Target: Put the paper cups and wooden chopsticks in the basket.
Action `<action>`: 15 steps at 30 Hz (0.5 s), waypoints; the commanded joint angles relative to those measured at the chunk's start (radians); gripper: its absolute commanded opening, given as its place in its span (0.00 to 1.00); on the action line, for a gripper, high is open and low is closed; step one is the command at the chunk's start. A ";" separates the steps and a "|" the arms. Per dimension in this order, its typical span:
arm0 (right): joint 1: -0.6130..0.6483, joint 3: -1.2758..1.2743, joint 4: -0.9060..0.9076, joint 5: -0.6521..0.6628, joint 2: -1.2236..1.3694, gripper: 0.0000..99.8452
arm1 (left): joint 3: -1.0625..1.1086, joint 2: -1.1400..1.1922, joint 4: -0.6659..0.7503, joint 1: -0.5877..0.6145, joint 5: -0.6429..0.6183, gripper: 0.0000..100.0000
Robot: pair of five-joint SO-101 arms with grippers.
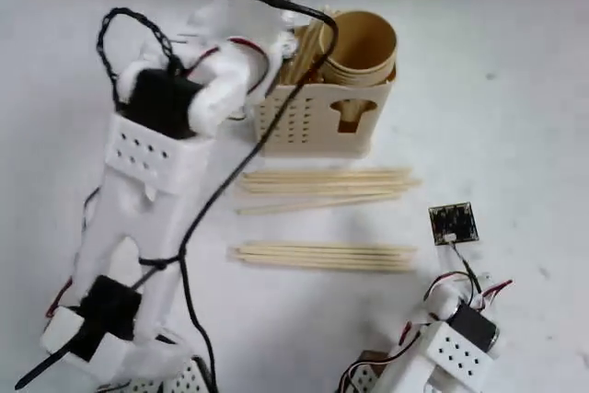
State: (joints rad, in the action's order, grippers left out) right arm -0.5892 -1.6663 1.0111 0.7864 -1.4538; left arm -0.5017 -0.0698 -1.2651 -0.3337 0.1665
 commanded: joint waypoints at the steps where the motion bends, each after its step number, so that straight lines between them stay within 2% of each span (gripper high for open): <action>1: -0.019 0.003 -0.016 0.012 -0.005 0.02 | -0.049 -0.042 0.172 -0.061 -0.025 0.02; 9: -0.019 0.003 -0.016 0.012 -0.005 0.02 | -0.037 -0.038 0.419 -0.068 -0.025 0.02; 15: -0.019 0.003 -0.016 0.012 -0.005 0.02 | -0.003 0.002 0.548 -0.042 -0.023 0.02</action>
State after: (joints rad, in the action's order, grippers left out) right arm -0.5892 -1.6663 1.0111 0.7864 -1.4538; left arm -0.5017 -0.0698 -0.8155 -0.3859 0.1557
